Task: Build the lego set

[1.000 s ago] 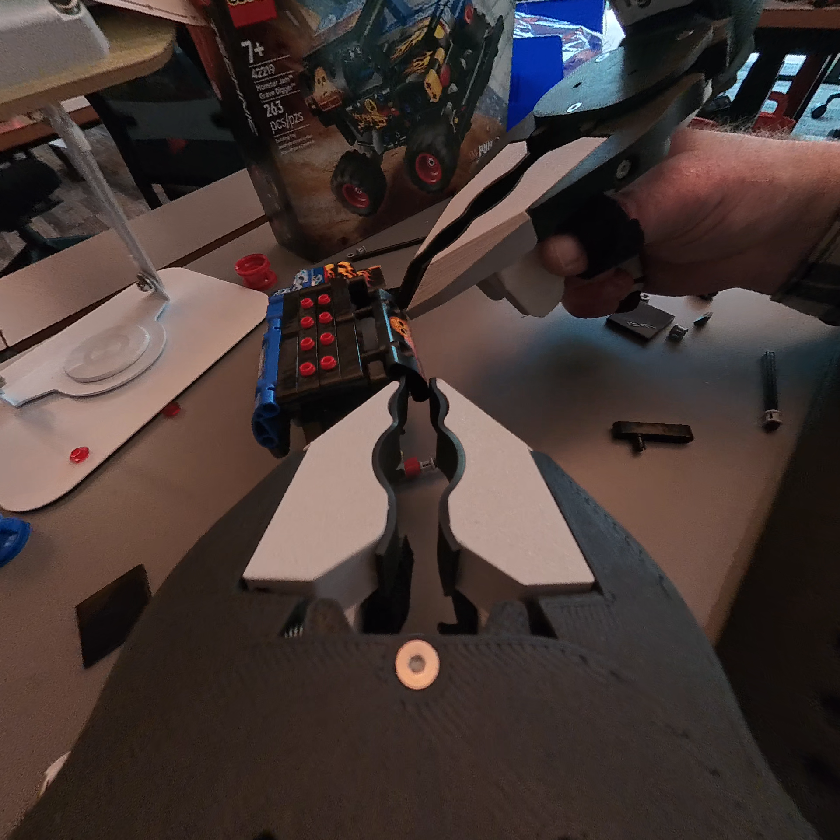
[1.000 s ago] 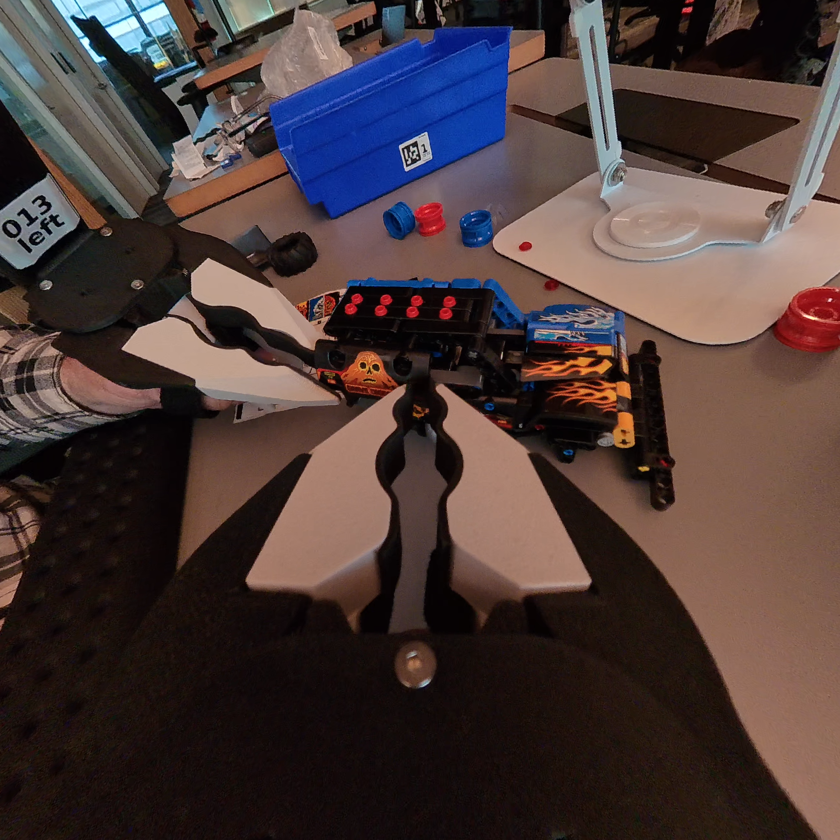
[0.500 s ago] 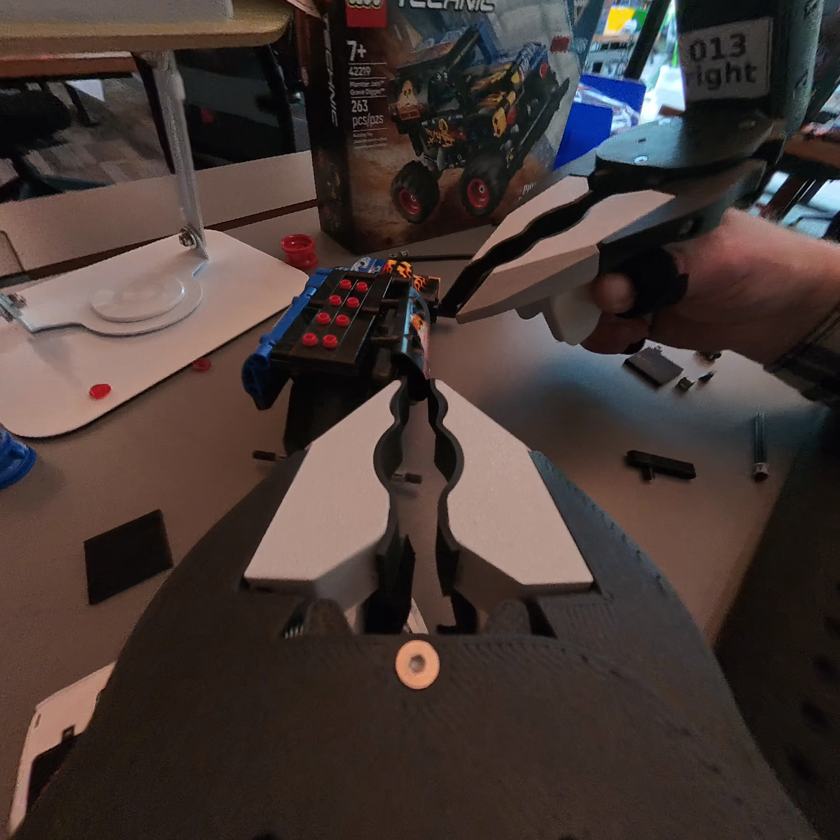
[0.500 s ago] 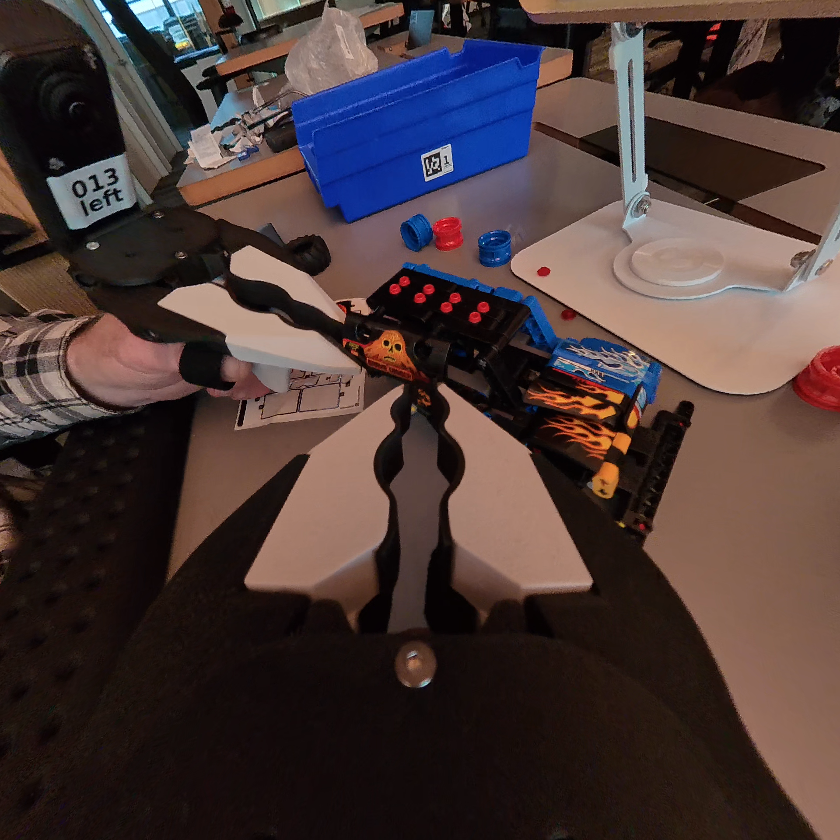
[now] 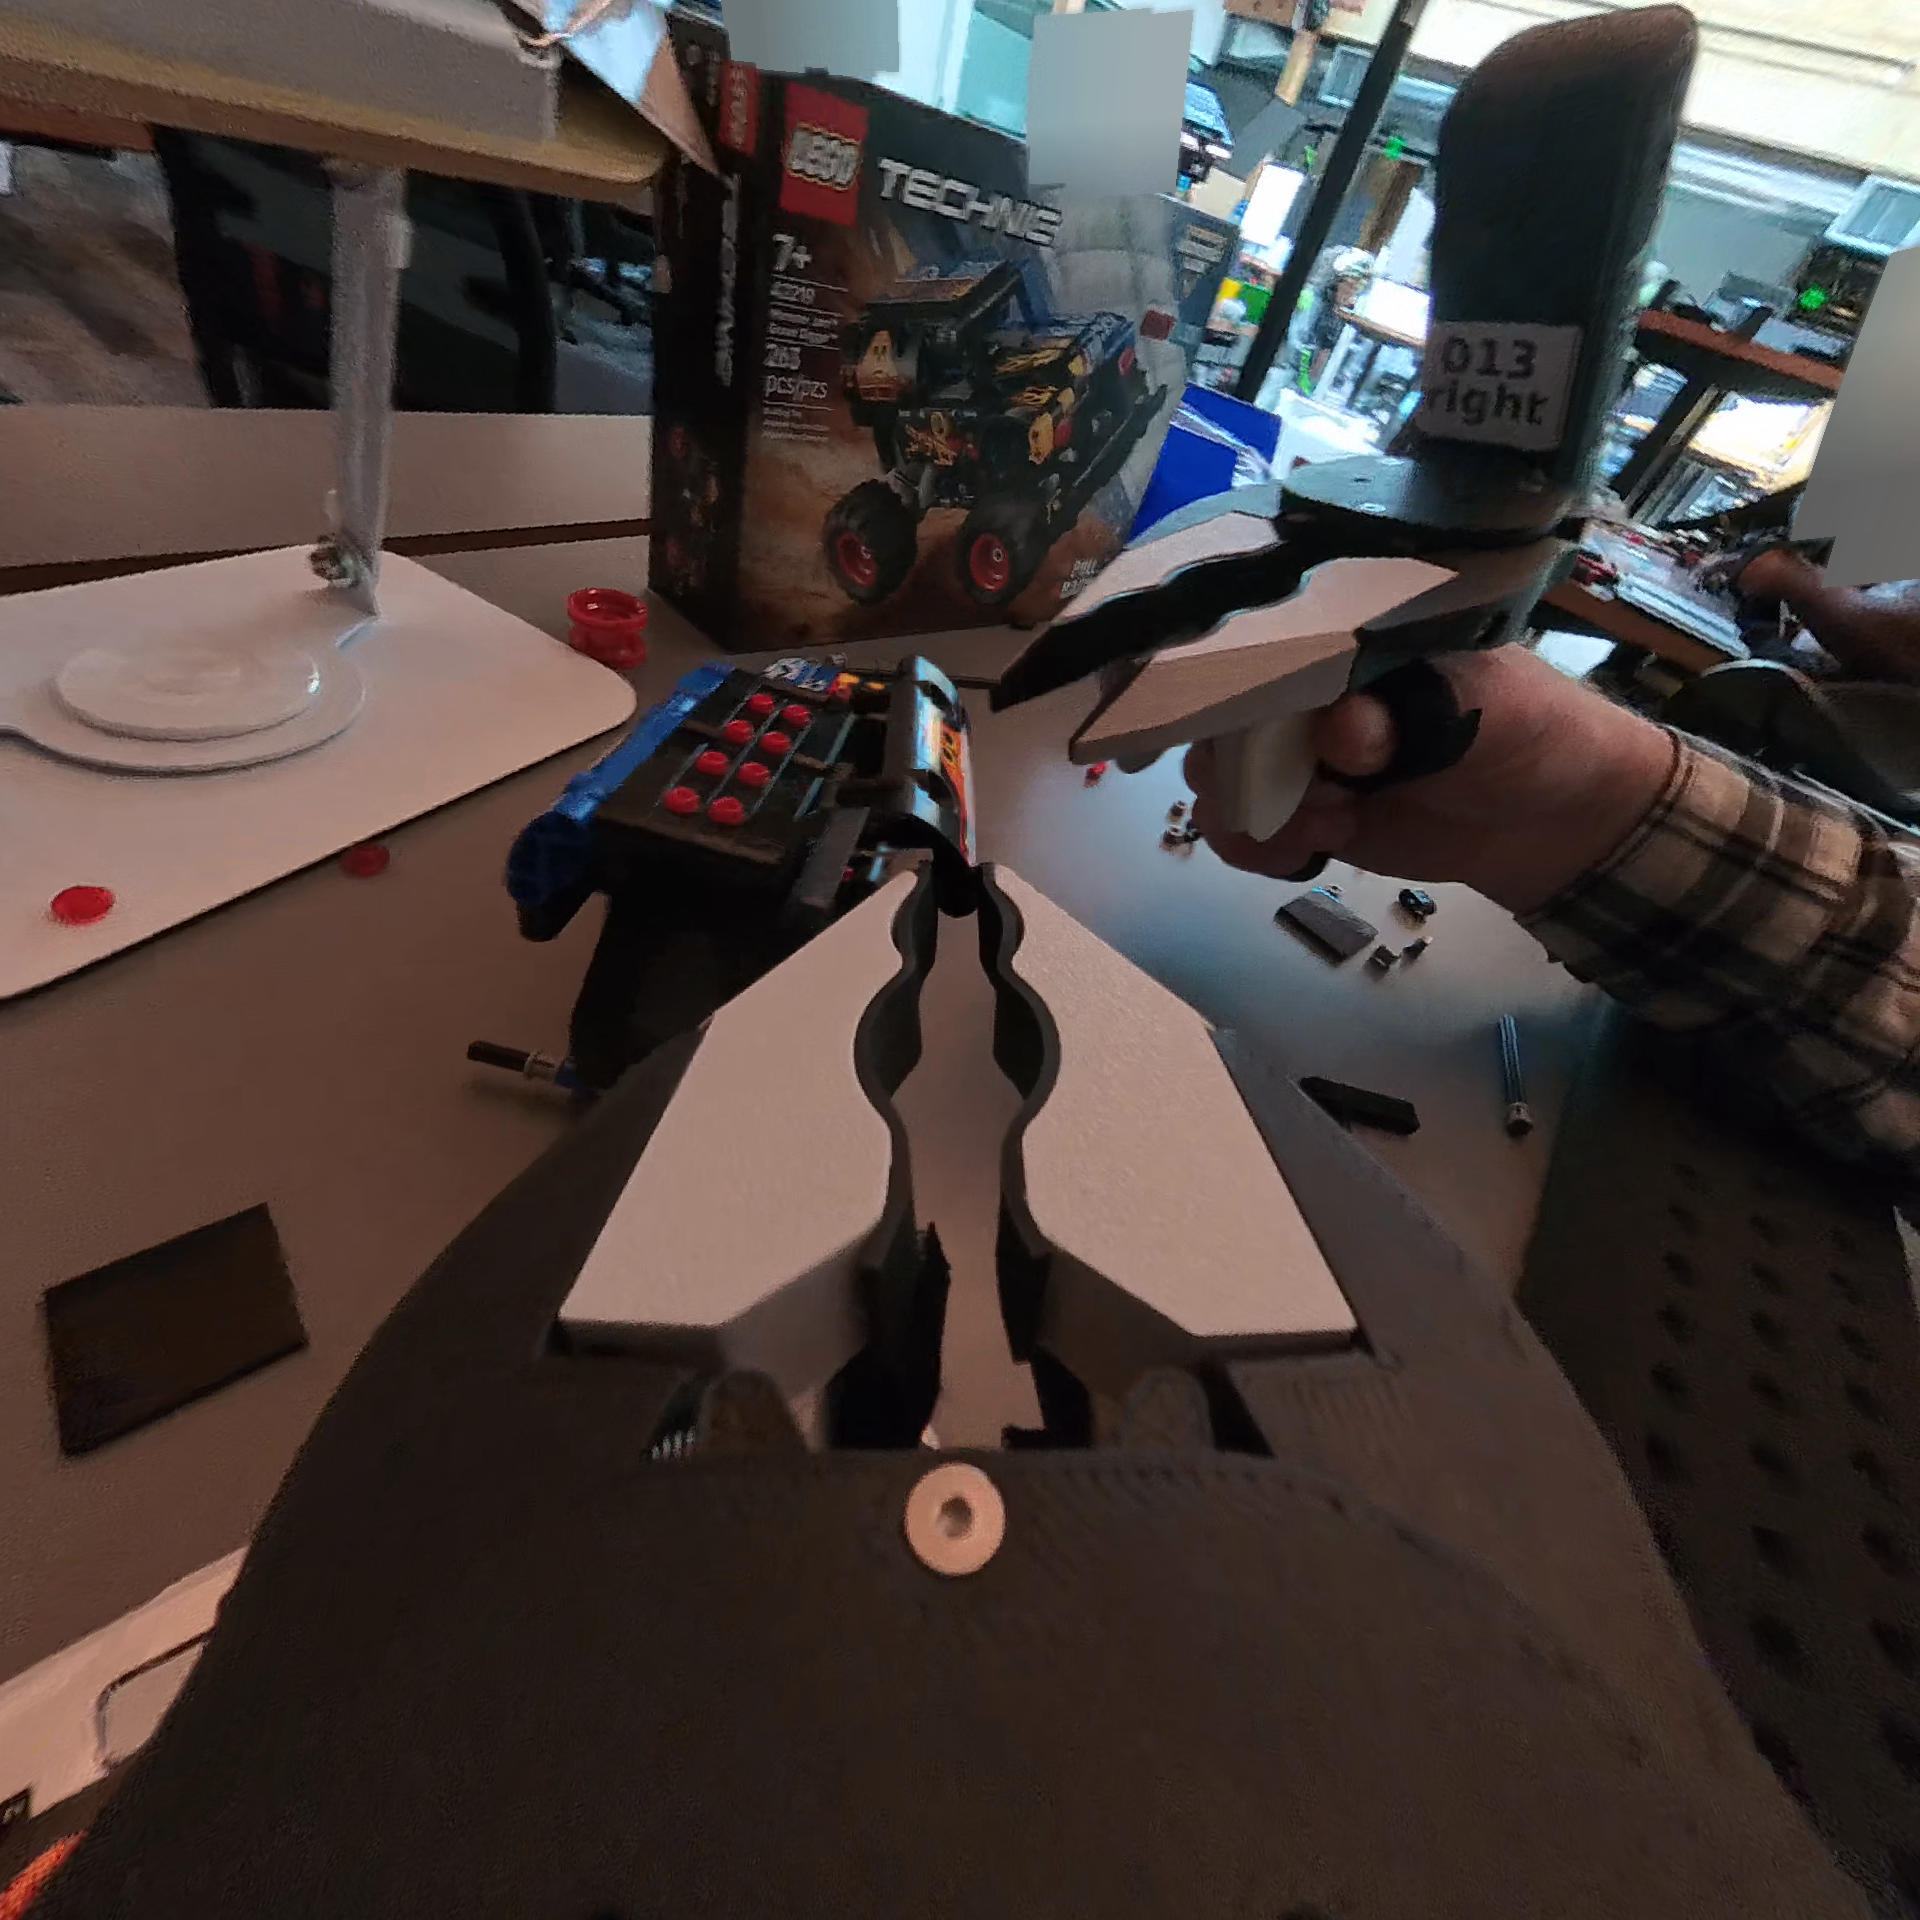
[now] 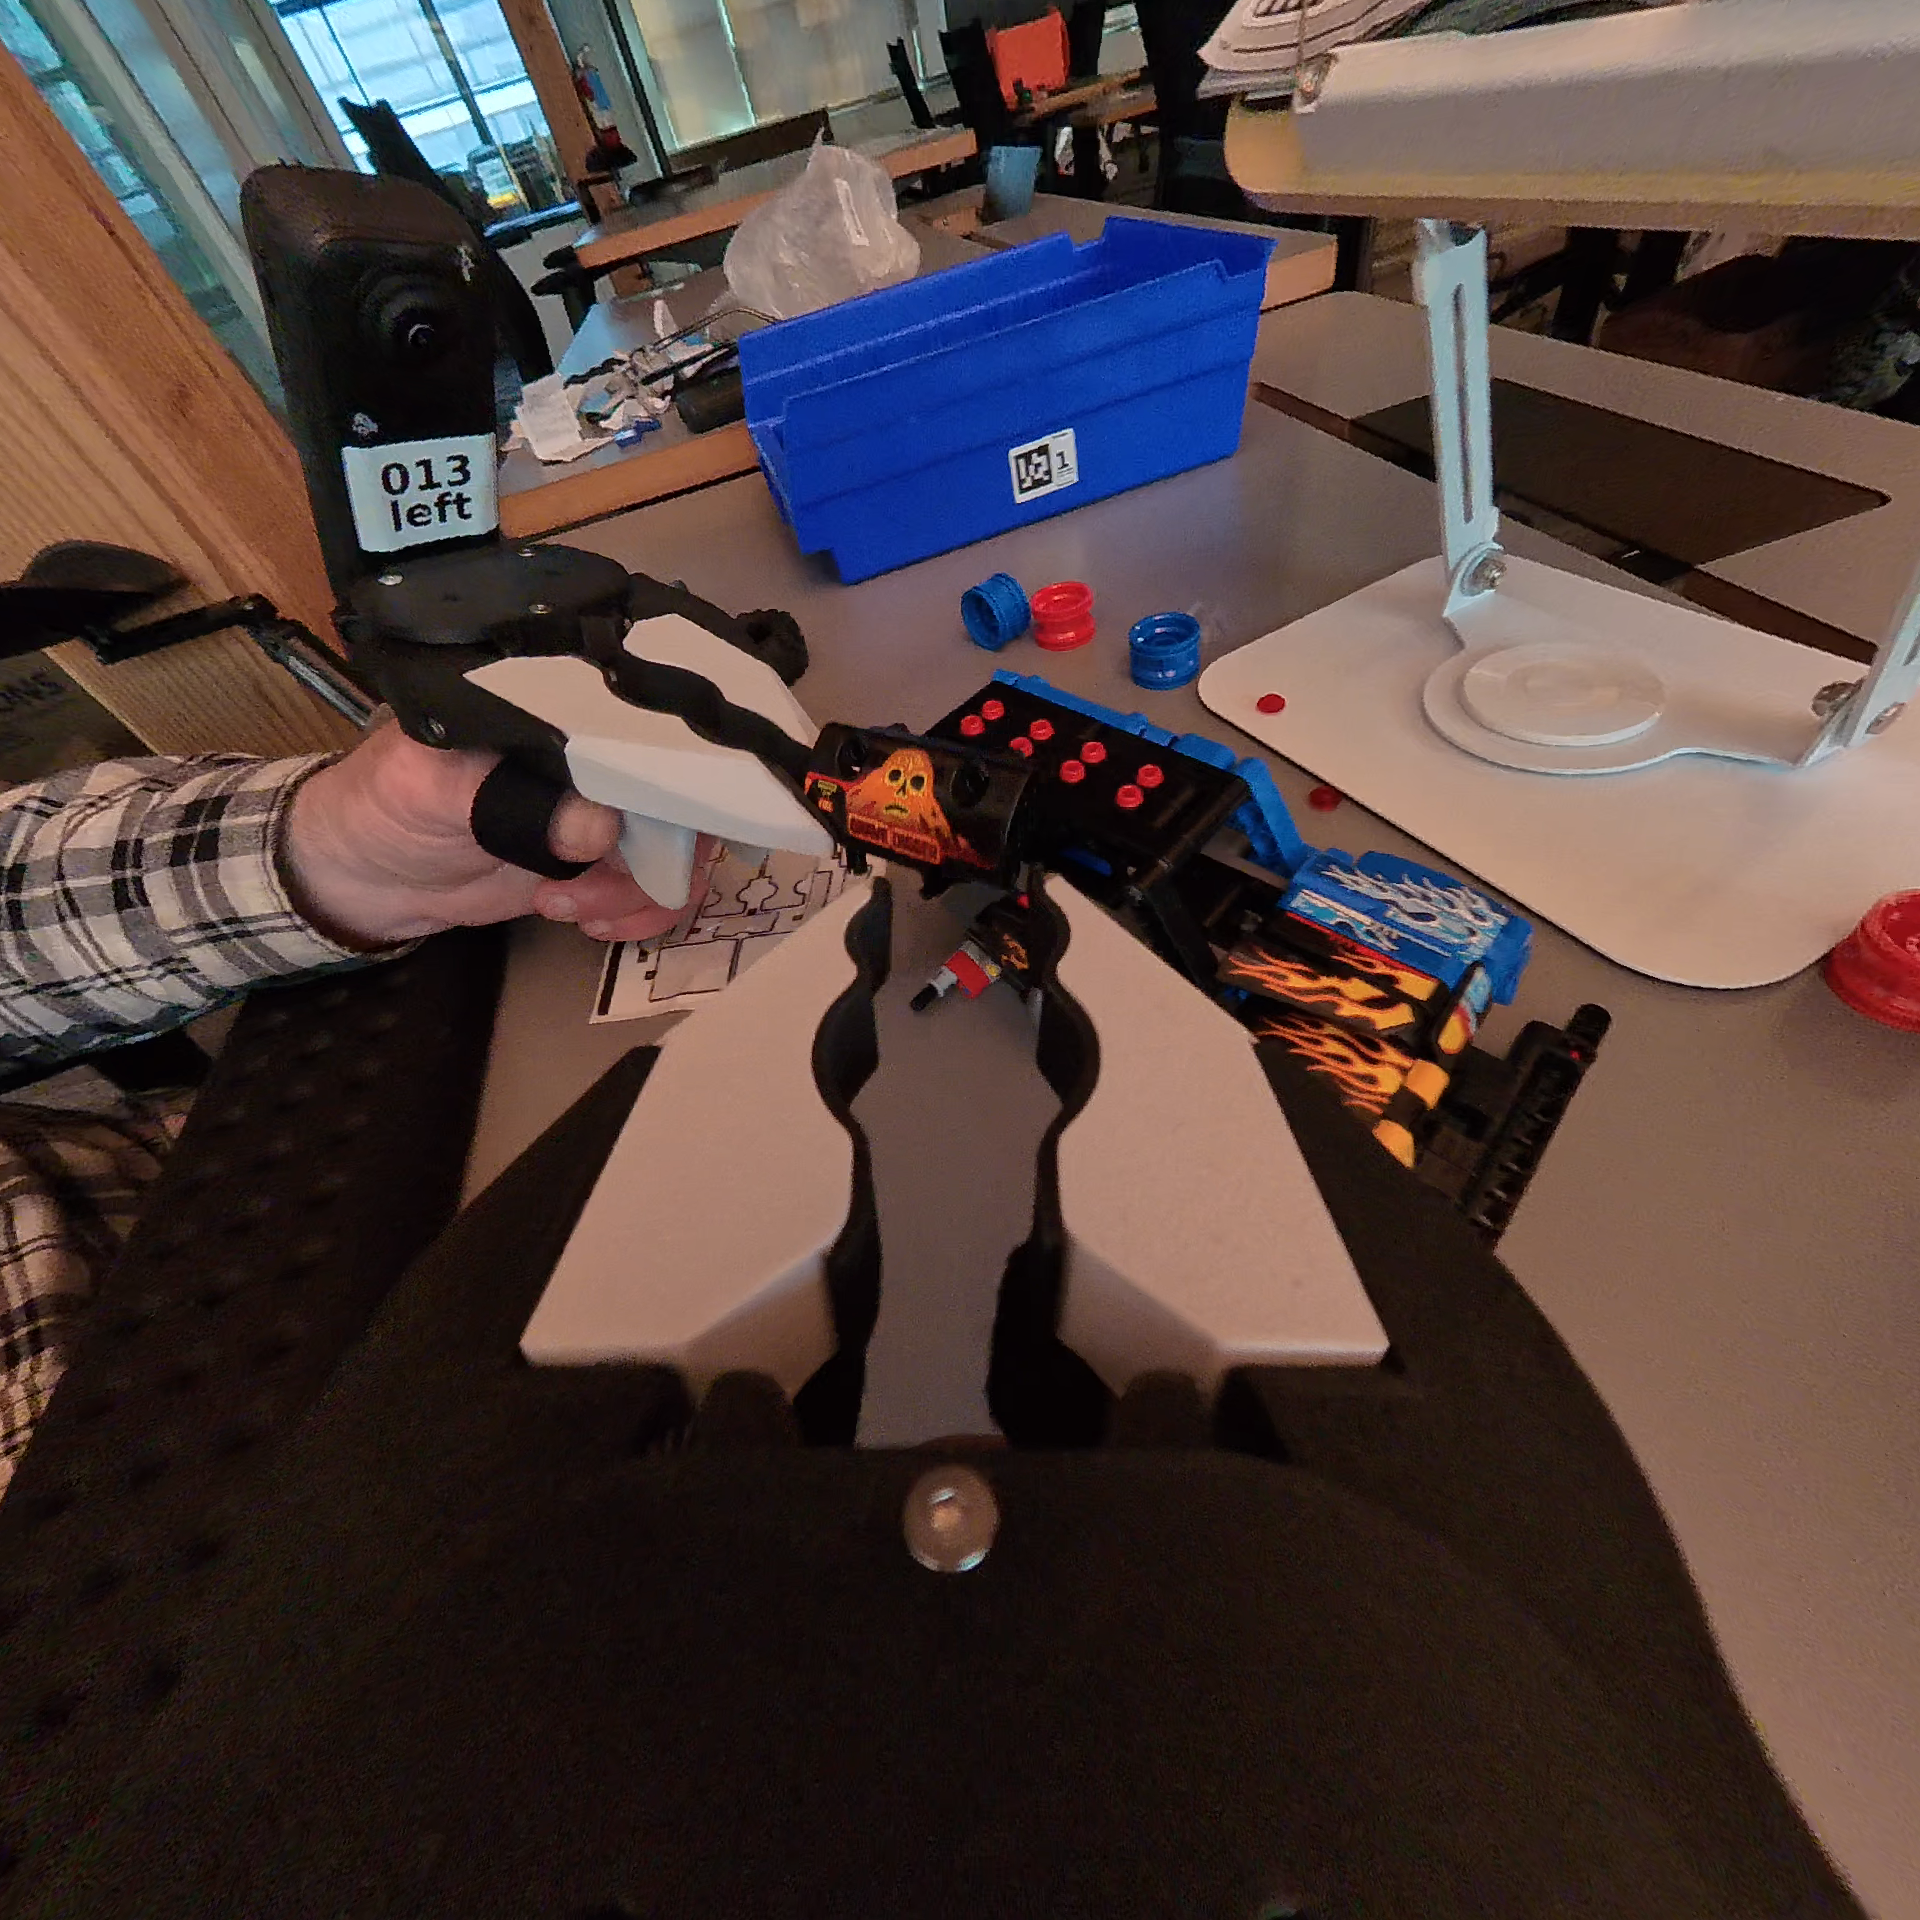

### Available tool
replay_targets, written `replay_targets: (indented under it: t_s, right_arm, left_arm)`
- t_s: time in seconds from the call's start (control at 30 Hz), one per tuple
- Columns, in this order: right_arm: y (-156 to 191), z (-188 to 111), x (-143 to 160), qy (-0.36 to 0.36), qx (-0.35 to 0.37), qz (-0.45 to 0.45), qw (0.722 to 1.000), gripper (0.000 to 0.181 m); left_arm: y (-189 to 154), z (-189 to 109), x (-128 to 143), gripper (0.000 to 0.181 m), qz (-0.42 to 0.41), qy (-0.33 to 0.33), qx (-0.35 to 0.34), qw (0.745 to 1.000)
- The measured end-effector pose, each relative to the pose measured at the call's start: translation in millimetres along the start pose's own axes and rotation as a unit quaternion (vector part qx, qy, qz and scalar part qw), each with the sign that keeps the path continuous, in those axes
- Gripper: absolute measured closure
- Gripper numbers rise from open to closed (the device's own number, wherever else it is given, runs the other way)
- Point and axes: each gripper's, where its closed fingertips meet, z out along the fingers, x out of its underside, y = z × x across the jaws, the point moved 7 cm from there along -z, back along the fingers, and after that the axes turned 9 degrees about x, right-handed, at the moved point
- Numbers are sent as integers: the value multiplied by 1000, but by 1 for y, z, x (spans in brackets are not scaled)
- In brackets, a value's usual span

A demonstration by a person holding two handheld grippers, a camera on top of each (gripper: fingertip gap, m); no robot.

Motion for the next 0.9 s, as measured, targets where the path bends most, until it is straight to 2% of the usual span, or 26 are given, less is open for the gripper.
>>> replay_targets:
  t_s: [0.07, 0.23, 0.3, 0.47, 0.57, 0.63, 0.77, 0.83, 0.9]
  right_arm:
    - [6, 3, 2, 5, -11, -2, 1000, 145]
    - [11, 0, -2, -28, -49, 31, 998, 163]
    - [10, -4, -4, -43, -73, 52, 995, 164]
    - [16, -8, -7, -57, -114, 66, 990, 170]
    - [19, -12, -8, -62, -120, 53, 989, 175]
    - [18, -15, -8, -69, -116, 52, 989, 176]
    - [4, -26, -7, -88, -103, 74, 988, 176]
    - [-3, -33, -9, -100, -97, 85, 987, 176]
    - [-8, -39, -11, -117, -98, 101, 983, 176]
  left_arm:
    - [-7, 4, 0, 175, 14, 4, 22, 1000]
    - [-17, 6, 0, 175, 25, 7, 63, 998]
    - [-19, 5, -2, 175, 3, -4, 98, 995]
    - [-19, 2, -5, 175, -11, -9, 131, 991]
    - [-18, 4, -4, 170, 14, 3, 107, 994]
    - [-18, 2, -7, 158, 24, -2, 97, 995]
    - [7, -16, -17, 135, 67, -3, -15, 998]
    - [25, -20, -15, 120, 86, 50, -71, 992]
    - [41, -14, -4, 98, 88, 124, -91, 984]
